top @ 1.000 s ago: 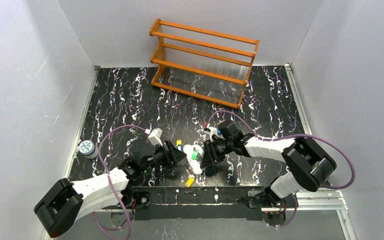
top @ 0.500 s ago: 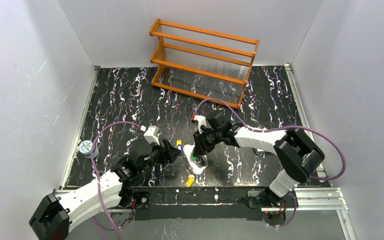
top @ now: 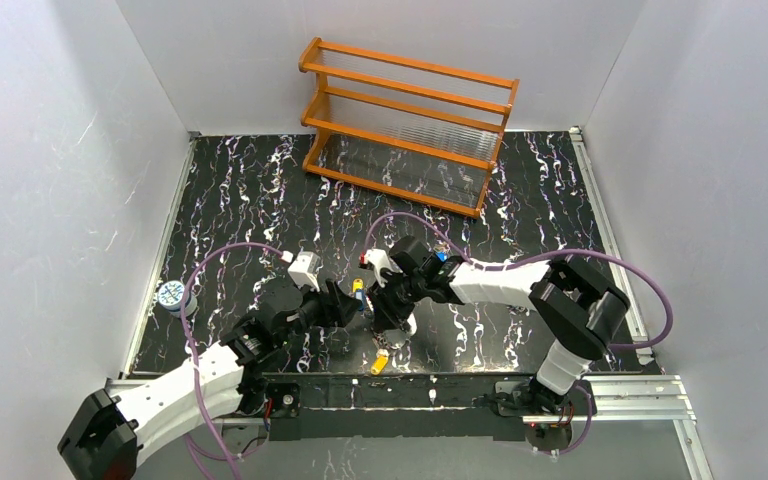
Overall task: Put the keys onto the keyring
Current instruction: Pick up the keyring from the center of the board.
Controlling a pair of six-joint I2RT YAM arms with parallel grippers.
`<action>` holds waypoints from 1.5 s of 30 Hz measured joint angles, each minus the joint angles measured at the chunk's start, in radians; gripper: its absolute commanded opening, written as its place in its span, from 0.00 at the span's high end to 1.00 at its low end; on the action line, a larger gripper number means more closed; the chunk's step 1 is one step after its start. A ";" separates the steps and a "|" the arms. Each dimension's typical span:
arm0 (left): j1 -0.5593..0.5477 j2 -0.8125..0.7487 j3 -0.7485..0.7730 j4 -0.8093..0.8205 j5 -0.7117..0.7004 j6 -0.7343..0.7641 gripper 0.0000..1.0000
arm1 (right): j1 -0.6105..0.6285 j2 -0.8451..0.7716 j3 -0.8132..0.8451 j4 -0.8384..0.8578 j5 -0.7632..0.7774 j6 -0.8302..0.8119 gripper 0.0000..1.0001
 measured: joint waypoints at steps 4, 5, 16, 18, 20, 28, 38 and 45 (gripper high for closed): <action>0.000 0.009 0.000 0.005 0.005 0.003 0.40 | 0.005 0.006 0.009 0.002 0.039 -0.011 0.48; 0.000 0.011 0.000 0.005 0.006 0.003 0.40 | 0.005 0.007 0.011 0.002 0.050 -0.016 0.47; 0.000 0.025 0.000 0.006 0.023 0.004 0.41 | 0.014 0.007 0.023 0.005 0.067 -0.064 0.51; 0.000 0.025 0.000 0.006 0.022 0.006 0.41 | 0.017 0.007 0.023 0.009 0.053 -0.071 0.55; 0.000 0.025 0.000 0.006 0.022 0.007 0.41 | 0.018 0.008 0.023 0.015 0.041 -0.074 0.60; 0.000 0.025 0.000 0.006 0.024 0.011 0.41 | 0.023 0.027 0.023 0.038 0.034 -0.081 0.61; 0.000 0.024 0.000 0.007 0.026 0.033 0.42 | 0.023 0.029 0.023 0.038 0.075 -0.102 0.86; 0.000 0.009 0.000 0.007 0.026 0.061 0.43 | 0.023 0.029 0.023 0.039 0.085 -0.119 0.99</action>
